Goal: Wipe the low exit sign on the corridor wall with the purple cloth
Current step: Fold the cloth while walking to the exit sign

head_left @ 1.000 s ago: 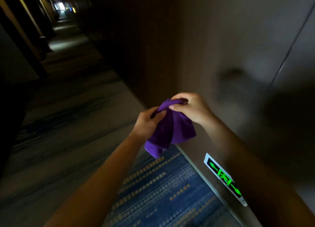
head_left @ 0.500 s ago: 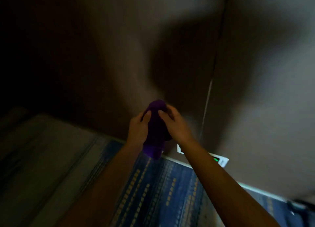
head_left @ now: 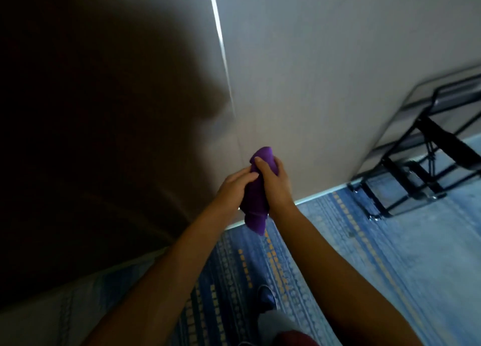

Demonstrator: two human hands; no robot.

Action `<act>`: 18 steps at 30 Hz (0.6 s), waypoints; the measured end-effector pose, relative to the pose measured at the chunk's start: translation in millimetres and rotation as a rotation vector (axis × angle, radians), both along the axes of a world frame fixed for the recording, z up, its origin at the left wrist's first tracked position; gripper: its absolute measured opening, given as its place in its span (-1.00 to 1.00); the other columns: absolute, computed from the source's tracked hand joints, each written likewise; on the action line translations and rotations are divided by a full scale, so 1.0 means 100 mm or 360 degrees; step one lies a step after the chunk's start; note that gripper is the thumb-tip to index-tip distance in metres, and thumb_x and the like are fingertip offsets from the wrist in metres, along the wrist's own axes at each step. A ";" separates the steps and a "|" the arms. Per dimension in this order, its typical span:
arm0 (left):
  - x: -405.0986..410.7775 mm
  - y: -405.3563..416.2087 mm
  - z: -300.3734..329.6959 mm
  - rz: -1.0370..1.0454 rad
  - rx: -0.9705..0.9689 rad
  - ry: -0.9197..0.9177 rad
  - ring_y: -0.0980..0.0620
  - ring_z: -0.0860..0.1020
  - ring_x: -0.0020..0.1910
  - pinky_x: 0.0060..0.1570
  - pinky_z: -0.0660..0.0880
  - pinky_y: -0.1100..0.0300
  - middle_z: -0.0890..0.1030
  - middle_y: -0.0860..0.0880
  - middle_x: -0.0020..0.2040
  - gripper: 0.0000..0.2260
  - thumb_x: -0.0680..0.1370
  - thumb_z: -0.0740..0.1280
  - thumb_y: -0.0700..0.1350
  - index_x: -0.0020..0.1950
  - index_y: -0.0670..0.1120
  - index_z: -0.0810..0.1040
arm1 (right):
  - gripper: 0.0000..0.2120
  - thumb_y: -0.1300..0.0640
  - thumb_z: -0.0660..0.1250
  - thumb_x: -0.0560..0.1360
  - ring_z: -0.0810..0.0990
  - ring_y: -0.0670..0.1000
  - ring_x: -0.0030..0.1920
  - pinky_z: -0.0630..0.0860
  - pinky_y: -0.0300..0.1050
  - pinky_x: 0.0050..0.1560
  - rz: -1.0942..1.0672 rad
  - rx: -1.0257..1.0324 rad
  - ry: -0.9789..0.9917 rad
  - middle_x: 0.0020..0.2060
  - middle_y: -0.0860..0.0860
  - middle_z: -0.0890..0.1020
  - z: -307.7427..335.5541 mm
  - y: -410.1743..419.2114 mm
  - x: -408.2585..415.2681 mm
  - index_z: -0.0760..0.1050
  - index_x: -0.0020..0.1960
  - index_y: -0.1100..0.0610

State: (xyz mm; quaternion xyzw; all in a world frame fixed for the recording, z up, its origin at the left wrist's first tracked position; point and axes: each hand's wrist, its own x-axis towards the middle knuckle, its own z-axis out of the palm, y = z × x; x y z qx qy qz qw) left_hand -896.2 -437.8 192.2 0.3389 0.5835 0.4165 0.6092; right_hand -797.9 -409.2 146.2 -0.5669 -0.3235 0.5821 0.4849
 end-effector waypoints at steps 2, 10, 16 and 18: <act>0.05 0.11 -0.04 -0.0111 0.0066 0.0112 -0.14 0.62 0.22 0.31 0.53 -0.01 0.66 -0.16 0.22 -0.73 0.63 0.28 -0.24 0.30 -0.06 0.60 | -0.49 -0.19 0.49 0.41 0.74 0.01 0.01 0.69 -0.03 0.04 -0.0163 -0.0005 -0.0066 0.03 0.01 0.76 -0.12 0.10 0.14 0.59 0.31 -0.04; -0.41 0.60 -0.38 -0.0584 0.0582 0.0828 0.16 0.51 0.35 0.29 0.41 0.30 0.54 0.07 0.40 -0.60 0.64 0.33 -0.05 0.49 0.01 0.45 | -0.57 -0.13 0.52 0.34 0.71 0.11 0.03 0.68 0.12 0.19 -0.0777 -0.0271 0.0222 0.04 0.12 0.75 -0.72 0.56 0.47 0.68 0.11 0.08; -0.58 0.91 -0.66 -0.1123 0.1166 0.1524 -0.12 0.42 0.49 0.50 0.31 -0.01 0.50 -0.13 0.46 -0.58 0.60 0.37 -0.11 0.46 -0.15 0.51 | -0.57 -0.24 0.53 0.25 0.74 0.14 0.10 0.67 0.14 0.21 -0.0968 -0.0398 0.0294 0.04 0.09 0.76 -1.01 0.38 0.49 0.67 -0.01 0.00; -0.63 1.05 -0.79 -0.1305 0.1264 0.1669 -0.20 0.37 0.52 0.50 0.29 -0.06 0.48 -0.16 0.48 -0.58 0.59 0.38 -0.13 0.44 -0.16 0.52 | -0.73 -0.18 0.52 0.39 0.73 0.12 0.11 0.68 0.08 0.16 -0.1092 -0.0450 0.0301 0.03 0.05 0.75 -1.11 0.31 0.47 0.66 -0.03 -0.04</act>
